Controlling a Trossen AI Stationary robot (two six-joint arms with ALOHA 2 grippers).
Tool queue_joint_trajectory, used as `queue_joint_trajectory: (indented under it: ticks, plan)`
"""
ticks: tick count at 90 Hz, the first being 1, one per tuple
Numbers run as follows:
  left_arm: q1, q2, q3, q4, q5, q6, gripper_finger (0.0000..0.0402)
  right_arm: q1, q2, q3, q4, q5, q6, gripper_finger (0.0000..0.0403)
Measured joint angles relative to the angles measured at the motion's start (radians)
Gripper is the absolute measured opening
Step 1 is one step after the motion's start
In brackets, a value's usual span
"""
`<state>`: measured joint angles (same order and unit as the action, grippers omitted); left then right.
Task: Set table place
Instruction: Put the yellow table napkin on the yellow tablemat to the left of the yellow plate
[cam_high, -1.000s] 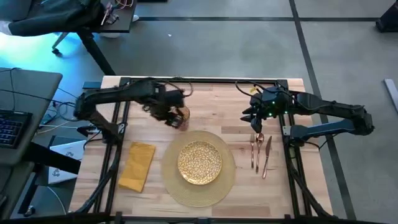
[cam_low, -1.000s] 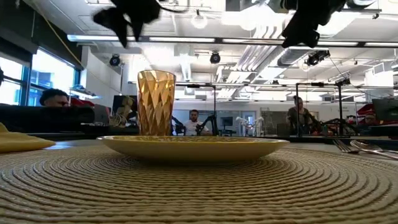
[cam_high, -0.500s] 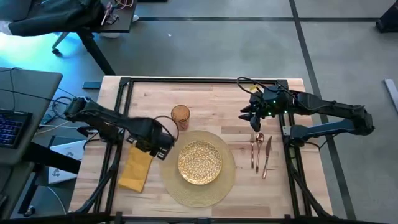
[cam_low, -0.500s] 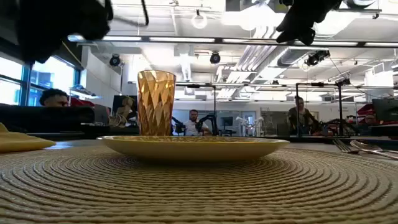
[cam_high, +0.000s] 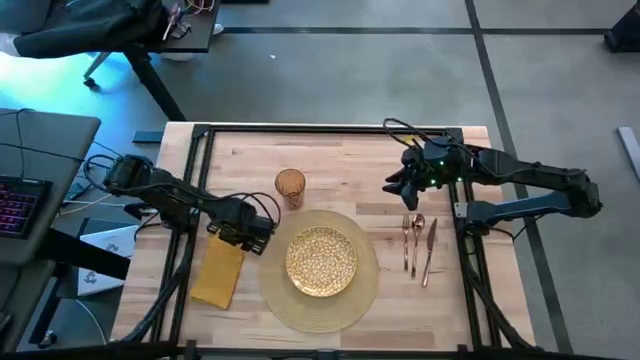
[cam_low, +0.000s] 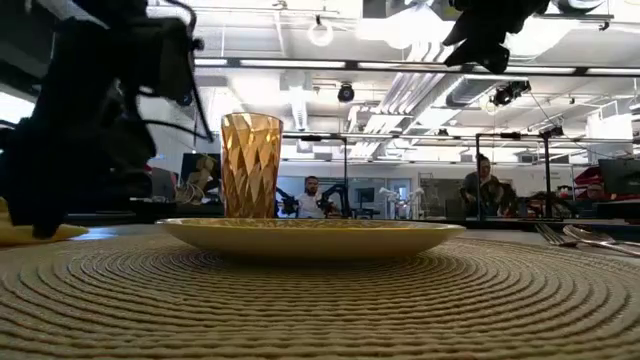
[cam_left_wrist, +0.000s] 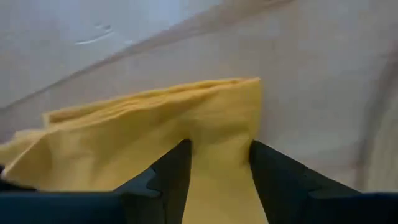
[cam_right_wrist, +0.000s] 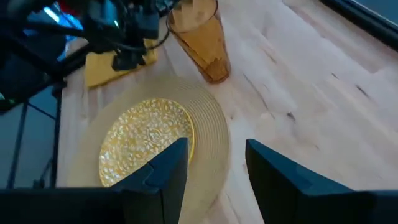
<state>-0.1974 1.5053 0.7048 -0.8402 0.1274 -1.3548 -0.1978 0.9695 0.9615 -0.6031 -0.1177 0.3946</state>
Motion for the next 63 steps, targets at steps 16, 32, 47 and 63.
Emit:
queue_joint_trajectory:
  ticks: [16,32,47,63]
  plan:
    - [0.000,-0.003,-0.004,0.064,0.001,0.054,0.0021,0.000,0.000,0.000,0.110,0.000,0.047,0.0144]
    - [-0.001,0.000,0.078,0.102,0.003,0.065,0.0006,0.000,0.000,0.000,0.182,0.014,0.078,0.0144]
    - [-0.001,0.000,0.181,0.094,0.012,0.023,0.0002,0.000,0.000,0.000,0.187,0.020,0.116,0.0144]
    - [0.002,-0.001,0.216,0.150,-0.078,-0.063,0.0001,0.002,0.000,0.000,0.187,0.020,0.130,0.0144]
